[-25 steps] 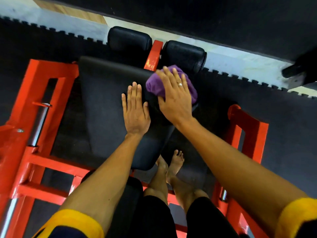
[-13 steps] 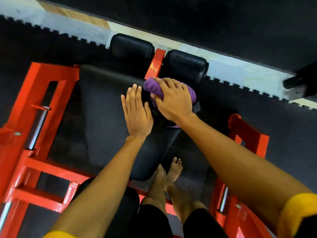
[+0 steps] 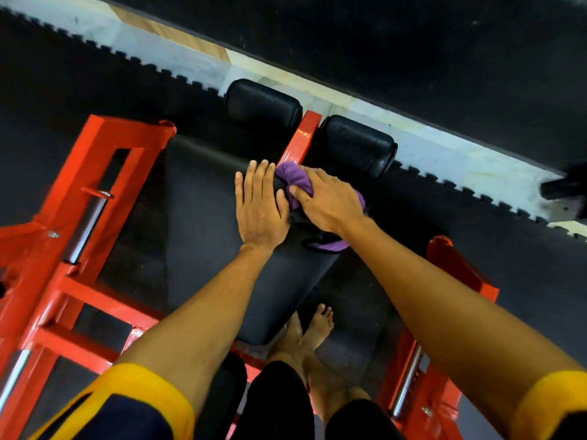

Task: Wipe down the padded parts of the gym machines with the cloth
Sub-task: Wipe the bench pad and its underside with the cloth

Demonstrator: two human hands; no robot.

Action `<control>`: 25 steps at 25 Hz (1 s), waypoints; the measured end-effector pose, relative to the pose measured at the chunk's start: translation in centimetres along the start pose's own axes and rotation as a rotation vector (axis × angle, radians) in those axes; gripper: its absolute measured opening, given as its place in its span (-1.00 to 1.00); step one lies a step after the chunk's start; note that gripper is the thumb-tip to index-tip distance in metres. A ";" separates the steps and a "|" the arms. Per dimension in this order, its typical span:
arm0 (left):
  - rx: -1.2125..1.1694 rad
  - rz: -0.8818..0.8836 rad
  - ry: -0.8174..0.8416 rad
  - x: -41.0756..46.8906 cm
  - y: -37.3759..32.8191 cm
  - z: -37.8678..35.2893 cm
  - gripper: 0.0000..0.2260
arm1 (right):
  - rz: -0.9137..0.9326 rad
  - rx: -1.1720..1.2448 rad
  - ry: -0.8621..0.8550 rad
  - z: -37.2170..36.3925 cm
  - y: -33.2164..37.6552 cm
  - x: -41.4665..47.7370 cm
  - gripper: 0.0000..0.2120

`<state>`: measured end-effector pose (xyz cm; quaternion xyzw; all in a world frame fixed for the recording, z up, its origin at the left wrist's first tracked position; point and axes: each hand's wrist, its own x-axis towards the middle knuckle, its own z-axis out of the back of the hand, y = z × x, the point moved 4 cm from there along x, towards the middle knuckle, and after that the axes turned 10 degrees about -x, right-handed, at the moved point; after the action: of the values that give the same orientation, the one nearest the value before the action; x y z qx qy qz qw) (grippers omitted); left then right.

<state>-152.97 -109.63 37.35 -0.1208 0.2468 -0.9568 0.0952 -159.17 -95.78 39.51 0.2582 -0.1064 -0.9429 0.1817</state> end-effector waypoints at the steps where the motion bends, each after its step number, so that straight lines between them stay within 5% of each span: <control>1: 0.006 -0.009 -0.003 -0.1 0.0 -0.1 -0.54 | -0.010 0.044 0.046 0.5 0.3 1.3 -0.46; 7: 0.007 0.008 -0.012 0.1 -0.3 0.1 -0.53 | -0.100 0.695 0.486 0.2 0.3 7.0 -0.65; 13: 0.002 0.015 0.028 0.1 0.0 -0.3 -0.51 | -0.011 0.054 0.158 1.4 -1.3 -1.1 -0.37; 16: 0.017 0.018 0.021 0.2 0.0 -0.2 -0.51 | -0.032 0.177 0.305 2.1 -1.7 1.2 -0.43; 20: 0.025 0.022 0.014 0.0 -0.5 0.1 -0.52 | -0.010 0.716 0.578 1.4 -2.5 5.2 -0.68; 22: 0.033 0.030 0.014 0.2 -0.9 0.3 -0.53 | -0.008 0.737 0.600 0.7 -3.6 5.1 -0.63; 25: 0.064 0.080 0.033 0.0 -1.2 0.5 -0.52 | -0.010 0.381 0.365 0.1 -5.2 1.0 -0.51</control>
<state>-153.00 -108.80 38.41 -0.0921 0.2223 -0.9615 0.1330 -161.54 -91.44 37.61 0.4542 -0.2462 -0.8444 0.1414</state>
